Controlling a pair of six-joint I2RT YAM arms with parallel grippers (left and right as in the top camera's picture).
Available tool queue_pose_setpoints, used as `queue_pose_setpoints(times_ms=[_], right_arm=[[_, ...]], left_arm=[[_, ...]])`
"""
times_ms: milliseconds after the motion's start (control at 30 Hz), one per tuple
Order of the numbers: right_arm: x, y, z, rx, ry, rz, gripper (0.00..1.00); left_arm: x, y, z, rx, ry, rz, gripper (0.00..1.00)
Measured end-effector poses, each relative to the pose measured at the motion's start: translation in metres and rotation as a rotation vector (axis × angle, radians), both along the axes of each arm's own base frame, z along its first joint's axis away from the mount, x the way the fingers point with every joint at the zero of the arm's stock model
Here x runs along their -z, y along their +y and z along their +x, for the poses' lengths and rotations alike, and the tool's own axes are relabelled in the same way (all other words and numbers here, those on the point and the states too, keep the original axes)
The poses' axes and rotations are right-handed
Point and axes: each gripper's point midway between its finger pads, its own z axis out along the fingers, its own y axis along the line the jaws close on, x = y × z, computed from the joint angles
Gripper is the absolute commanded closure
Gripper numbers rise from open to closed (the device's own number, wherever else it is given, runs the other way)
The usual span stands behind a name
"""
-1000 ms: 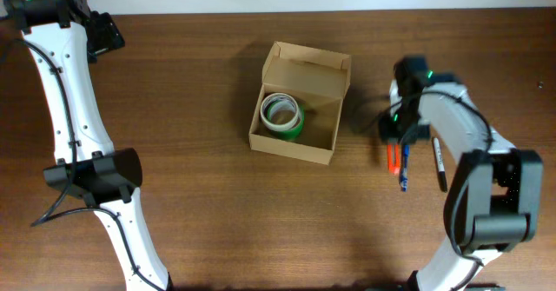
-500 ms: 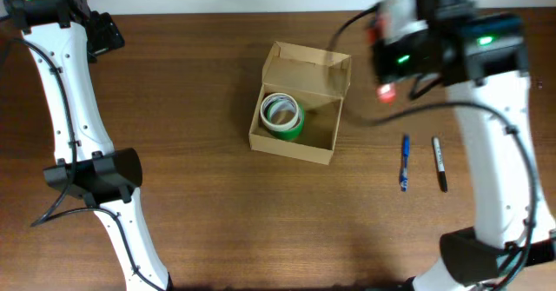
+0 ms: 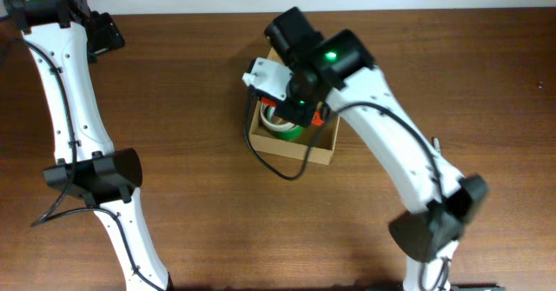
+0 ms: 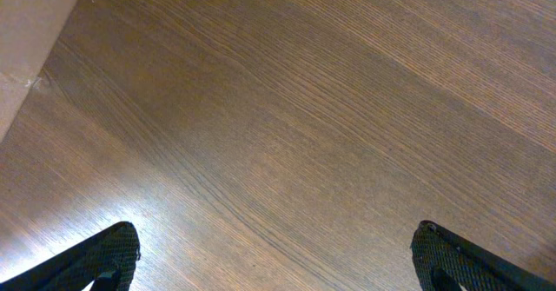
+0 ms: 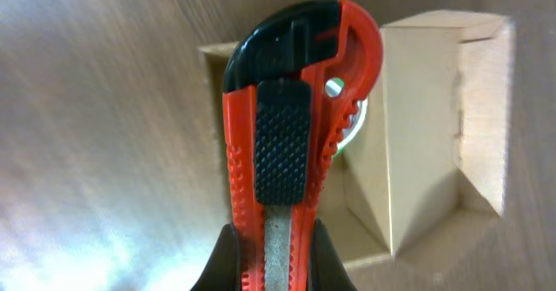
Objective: Pack container
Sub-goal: 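Carry the orange box cutter with the right gripper and lower it into the box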
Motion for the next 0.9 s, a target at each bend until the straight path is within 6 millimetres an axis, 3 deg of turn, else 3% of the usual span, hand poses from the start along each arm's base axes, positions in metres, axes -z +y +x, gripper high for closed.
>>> queue_pose_setpoints(times_ms=[200,333,900], right_arm=[[0.058,-0.001,0.010,-0.031,0.105,-0.086,0.96],[0.080,0.000,0.011,-0.036,0.149,-0.109,0.96],[0.103,-0.006,0.011,-0.011,0.250,-0.070,0.96]], left_arm=[[0.000,0.000,0.000,0.000,0.000,0.000,0.00],[0.000,0.000,0.000,0.000,0.000,0.000,0.00],[0.000,0.000,0.000,0.000,0.000,0.000,0.00]])
